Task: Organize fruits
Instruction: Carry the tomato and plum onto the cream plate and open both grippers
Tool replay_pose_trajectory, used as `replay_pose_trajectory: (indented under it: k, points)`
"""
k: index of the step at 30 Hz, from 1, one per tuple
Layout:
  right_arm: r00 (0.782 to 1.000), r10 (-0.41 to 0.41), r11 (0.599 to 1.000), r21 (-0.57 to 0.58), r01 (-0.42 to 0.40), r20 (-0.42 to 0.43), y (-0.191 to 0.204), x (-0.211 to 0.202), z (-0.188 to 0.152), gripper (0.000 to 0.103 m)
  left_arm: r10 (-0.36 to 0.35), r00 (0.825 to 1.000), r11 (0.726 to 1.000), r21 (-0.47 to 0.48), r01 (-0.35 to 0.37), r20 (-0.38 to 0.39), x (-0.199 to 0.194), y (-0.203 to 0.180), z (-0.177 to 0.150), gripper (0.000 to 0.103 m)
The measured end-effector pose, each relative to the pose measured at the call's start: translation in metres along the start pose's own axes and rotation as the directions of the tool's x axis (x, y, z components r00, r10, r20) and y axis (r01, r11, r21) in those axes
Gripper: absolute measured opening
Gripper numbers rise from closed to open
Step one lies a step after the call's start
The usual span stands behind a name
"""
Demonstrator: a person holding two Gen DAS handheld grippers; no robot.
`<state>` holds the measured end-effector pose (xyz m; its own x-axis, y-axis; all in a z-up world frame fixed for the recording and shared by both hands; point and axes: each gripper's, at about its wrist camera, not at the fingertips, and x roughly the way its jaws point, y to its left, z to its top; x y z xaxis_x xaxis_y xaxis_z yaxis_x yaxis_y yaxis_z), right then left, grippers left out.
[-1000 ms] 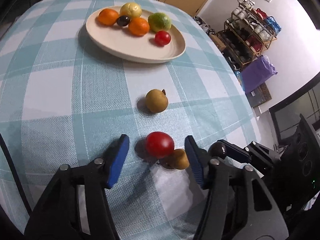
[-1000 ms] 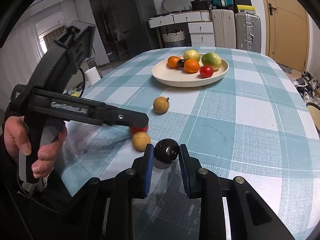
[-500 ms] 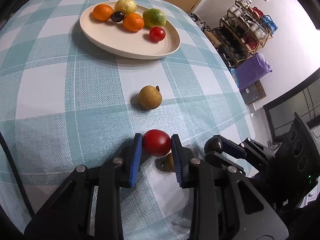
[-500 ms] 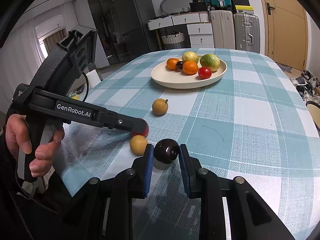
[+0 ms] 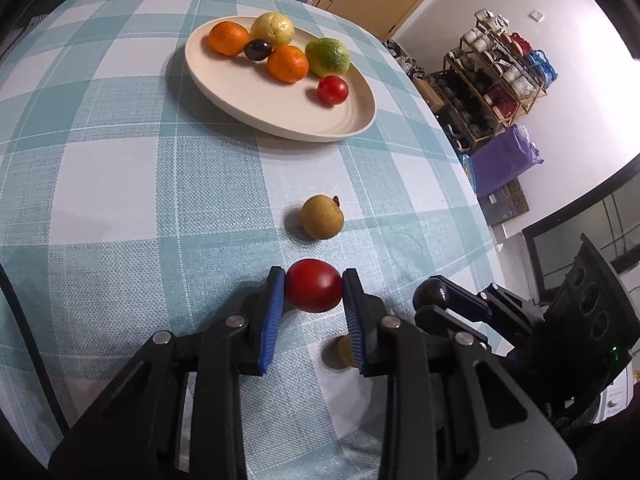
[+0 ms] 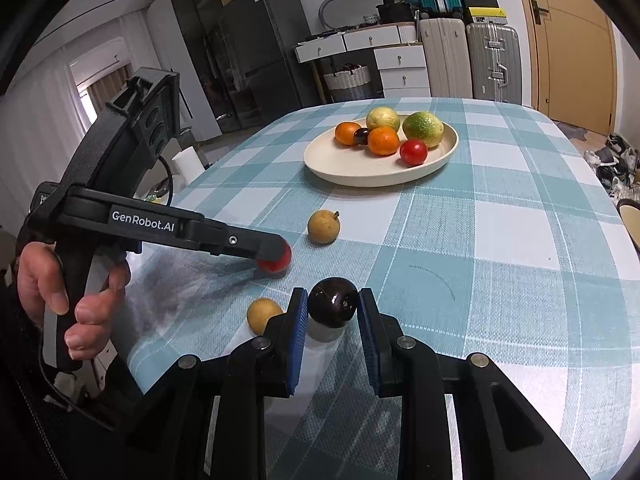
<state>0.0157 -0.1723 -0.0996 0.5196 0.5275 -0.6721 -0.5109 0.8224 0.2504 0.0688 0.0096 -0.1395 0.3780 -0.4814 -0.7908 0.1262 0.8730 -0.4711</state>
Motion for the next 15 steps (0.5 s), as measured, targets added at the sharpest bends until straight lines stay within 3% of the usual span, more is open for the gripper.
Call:
replay_pose_trajectory:
  k: [15]
  points:
    - [0.999, 0.036, 0.998, 0.042, -0.037, 0.021, -0.011, 0.008, 0.032, 0.026, -0.009, 0.997, 0.999, -0.035, 0.011, 0.074, -0.026, 0.015, 0.033, 0.026]
